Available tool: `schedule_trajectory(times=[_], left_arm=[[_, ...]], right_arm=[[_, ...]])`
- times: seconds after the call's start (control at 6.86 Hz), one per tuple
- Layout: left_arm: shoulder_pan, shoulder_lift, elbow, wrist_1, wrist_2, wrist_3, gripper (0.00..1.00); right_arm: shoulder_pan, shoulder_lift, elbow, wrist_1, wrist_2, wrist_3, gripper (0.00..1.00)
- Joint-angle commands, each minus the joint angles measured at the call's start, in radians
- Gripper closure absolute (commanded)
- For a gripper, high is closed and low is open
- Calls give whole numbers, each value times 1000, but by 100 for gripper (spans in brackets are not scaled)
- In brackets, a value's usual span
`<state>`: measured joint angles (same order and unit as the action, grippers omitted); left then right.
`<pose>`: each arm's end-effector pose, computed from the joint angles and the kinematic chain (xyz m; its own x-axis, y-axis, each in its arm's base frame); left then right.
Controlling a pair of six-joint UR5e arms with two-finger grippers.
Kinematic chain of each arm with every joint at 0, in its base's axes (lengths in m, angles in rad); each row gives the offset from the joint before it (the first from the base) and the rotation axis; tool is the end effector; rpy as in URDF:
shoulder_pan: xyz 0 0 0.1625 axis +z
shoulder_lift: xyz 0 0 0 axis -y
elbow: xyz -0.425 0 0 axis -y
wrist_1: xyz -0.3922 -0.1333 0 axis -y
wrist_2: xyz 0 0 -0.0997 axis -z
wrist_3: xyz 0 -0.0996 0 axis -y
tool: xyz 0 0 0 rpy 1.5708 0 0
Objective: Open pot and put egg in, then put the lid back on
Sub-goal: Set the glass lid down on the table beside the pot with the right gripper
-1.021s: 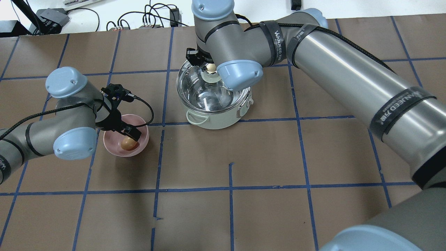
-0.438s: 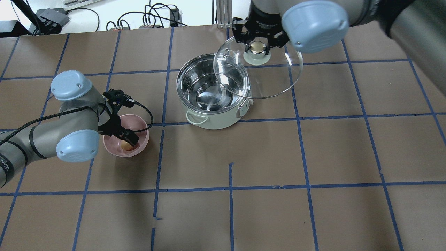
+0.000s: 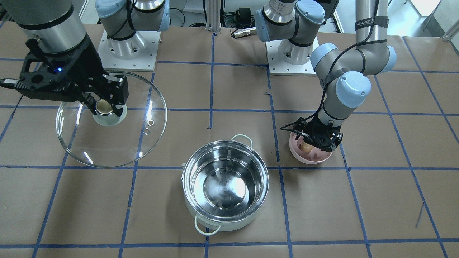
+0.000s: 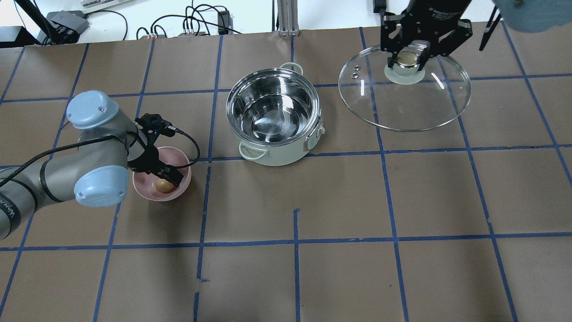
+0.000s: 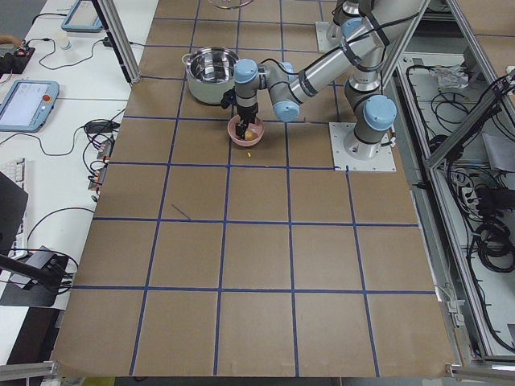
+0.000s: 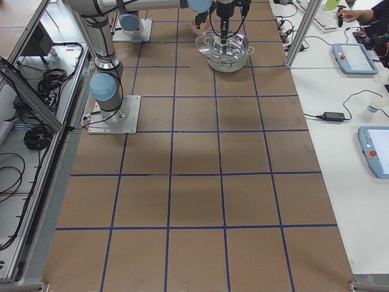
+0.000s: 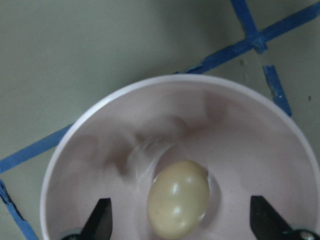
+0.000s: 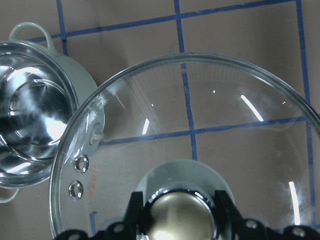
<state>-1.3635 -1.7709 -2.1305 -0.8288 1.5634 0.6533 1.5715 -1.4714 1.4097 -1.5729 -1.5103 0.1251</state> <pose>-0.0351 -0.4843 0.2075 -0.9021 0.4312 0.0167 0.4314 0.9021 0.0096 0.1397 -0.5394 0.5167 -0.9905 0.1200 -0.0678 0.1238 0.9907 -0.0557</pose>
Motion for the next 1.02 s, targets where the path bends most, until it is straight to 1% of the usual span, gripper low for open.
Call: schedule_trajectory(times=[0.0,0.15,0.29,0.44,0.58,0.73,0.88], left_arm=[[0,-7,3,37,-9,18,6],[1,-15,1,49,-10,29,8],[4,-16,6,48,-8,25,11],[4,-18,3,48,-2,19,18],[4,-21,0,48,3,-7,28],[4,-22,1,48,4,-15,35],[4,-22,1,48,6,-15,36]], right_arm=[[-13,-26,50,10,5,-41,92],[-13,-32,81,-13,4,-41,92],[-15,-35,86,-15,4,-41,92],[-15,-33,87,-15,4,-44,92],[-15,-33,87,-15,4,-44,92],[-18,-33,89,-15,4,-44,92],[-18,-33,89,-15,4,-44,92]])
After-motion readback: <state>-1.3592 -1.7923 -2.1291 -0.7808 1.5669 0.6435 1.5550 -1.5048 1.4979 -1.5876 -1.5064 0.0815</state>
